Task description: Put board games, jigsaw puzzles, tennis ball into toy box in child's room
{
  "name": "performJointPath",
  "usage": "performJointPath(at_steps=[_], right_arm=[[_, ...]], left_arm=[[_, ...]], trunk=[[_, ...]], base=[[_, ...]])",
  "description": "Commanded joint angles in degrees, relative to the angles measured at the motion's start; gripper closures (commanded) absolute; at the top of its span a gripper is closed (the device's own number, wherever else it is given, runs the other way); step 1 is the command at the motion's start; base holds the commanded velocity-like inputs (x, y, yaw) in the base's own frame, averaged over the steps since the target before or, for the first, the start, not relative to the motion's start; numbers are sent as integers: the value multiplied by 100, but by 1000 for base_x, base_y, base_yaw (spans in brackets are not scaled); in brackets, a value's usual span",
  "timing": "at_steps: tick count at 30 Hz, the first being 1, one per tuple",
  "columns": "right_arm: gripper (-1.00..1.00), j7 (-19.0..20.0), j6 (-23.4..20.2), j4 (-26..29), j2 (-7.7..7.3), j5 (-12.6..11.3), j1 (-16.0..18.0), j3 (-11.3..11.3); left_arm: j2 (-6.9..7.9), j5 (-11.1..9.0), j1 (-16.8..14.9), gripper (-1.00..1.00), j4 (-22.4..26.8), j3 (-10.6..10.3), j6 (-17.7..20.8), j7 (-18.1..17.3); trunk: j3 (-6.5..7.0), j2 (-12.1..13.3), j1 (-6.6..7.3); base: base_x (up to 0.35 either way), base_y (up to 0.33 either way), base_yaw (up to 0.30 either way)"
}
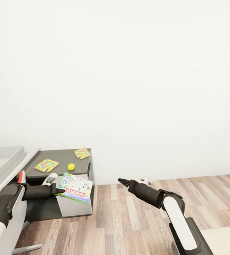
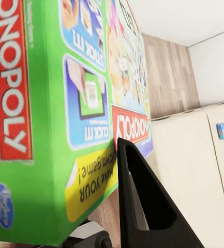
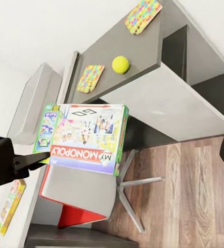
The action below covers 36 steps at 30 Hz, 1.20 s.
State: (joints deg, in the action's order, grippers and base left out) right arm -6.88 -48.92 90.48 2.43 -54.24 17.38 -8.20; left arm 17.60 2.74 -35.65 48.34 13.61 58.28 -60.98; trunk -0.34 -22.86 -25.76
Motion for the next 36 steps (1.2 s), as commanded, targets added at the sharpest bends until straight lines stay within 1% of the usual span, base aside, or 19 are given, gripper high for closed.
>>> performJointPath(at_steps=[1, 17, 36], right_arm=[[-100, -59, -17, 5, 2, -61, 2, 1], [-100, -59, -4, 5, -4, -61, 2, 9], [-100, -62, -3, 5, 3, -61, 2, -5]], left_arm=[[-2, 25, -3, 100, 0, 15, 43, -37], [-3, 19, -3, 100, 0, 20, 43, -37], [-2, 16, -3, 100, 0, 27, 43, -37]], trunk=[[-4, -5, -2], [-5, -5, -2], [-5, -5, -2]], base=[[0, 0, 37], [0, 0, 20], [0, 0, 276]])
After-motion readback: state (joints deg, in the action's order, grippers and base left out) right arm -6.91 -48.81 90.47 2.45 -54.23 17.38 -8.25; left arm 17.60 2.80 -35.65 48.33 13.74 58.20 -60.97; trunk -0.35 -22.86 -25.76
